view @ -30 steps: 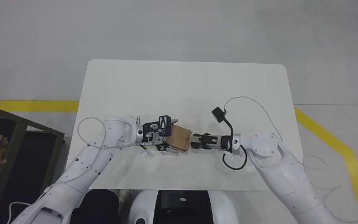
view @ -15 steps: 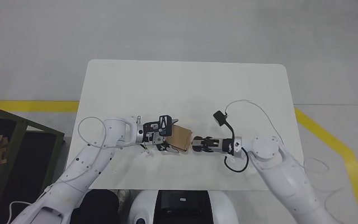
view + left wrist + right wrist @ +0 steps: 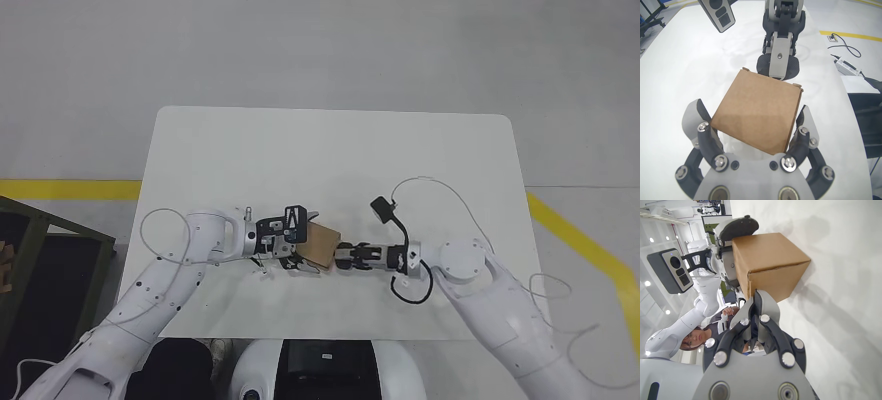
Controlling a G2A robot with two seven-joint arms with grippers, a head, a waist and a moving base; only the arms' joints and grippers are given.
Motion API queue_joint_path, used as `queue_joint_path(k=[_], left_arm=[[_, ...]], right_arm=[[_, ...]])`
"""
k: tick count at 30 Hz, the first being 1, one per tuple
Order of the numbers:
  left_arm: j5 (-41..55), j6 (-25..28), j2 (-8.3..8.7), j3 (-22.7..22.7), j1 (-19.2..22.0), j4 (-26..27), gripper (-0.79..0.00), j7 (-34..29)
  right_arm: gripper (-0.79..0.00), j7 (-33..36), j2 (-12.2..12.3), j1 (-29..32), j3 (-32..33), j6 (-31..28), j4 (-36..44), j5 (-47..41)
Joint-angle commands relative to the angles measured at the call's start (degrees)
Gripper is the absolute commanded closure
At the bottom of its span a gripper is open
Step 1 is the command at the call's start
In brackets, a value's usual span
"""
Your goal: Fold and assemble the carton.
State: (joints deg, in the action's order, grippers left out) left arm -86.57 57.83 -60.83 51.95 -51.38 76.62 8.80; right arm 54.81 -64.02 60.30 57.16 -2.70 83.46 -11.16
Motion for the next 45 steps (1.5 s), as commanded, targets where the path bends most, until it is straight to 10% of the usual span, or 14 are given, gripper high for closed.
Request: queue_joint_path(k=[1, 11, 21, 29, 45], left_arm=[[0.1, 0.0, -0.03, -0.1, 0.0, -0.1, -0.785, 0.0], [0.1, -0.2, -0.04, -0.1, 0.1, -0.3, -0.785, -0.1], [3.1, 0.2, 2.94, 2.3, -1.2, 0.9, -0.785, 7.4], [6.9, 0.0, 7.33, 9.5, -2.6, -1.5, -0.785, 11.6], [17.3, -18.9, 7.74, 20.1, 0.2, -3.5, -0.785, -0.8]], right_arm=[[0.0, -0.2, -0.1, -0.2, -0.3, -0.1, -0.2, -0.1], [0.0, -0.7, -0.2, -0.4, 0.1, -0.4, -0.3, -0.1], [-0.785, -0.7, 1.3, 2.5, 6.0, 0.0, 2.5, 1.1], [-0.785, 1.0, 2.4, 4.6, 9.7, -5.1, 5.8, 2.1], [-0.785, 6.3, 3.3, 7.0, 10.3, -11.5, 17.6, 2.6]])
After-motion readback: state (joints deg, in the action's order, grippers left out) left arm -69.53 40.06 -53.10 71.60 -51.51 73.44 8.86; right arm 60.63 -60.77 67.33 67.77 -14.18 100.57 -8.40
